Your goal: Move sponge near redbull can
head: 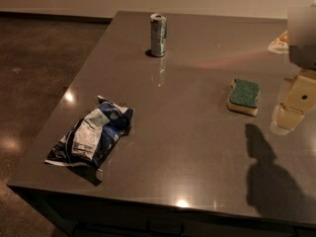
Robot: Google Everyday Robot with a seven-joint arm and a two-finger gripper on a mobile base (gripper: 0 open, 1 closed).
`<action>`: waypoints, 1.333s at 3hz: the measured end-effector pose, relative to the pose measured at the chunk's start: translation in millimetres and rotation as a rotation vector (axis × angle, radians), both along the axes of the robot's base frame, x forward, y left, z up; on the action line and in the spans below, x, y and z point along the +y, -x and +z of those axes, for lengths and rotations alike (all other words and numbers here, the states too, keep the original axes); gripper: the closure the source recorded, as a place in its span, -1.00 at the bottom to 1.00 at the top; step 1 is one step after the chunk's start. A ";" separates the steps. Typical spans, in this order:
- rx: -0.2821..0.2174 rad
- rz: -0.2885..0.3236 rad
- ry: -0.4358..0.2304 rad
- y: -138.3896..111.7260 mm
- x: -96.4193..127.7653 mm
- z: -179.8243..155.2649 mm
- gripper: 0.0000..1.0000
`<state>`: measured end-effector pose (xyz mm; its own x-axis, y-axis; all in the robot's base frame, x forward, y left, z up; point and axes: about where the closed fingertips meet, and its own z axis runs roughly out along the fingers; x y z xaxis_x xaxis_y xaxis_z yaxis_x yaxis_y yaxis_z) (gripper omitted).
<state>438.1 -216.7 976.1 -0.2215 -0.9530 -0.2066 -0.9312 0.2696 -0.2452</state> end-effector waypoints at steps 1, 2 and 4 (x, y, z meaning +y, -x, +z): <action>0.000 0.000 0.000 0.0 0.0 0.0 -1.00; 0.020 -0.057 -0.013 -11.3 -2.8 -5.0 -1.00; 0.023 -0.283 -0.056 -62.2 -15.5 -36.9 -1.00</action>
Offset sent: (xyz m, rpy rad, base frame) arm 0.0372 -0.0112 -0.0219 0.0442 0.0941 -0.1993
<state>500.4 -232.1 939.2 -0.4824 -0.8398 -0.2490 -0.8222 0.5322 -0.2021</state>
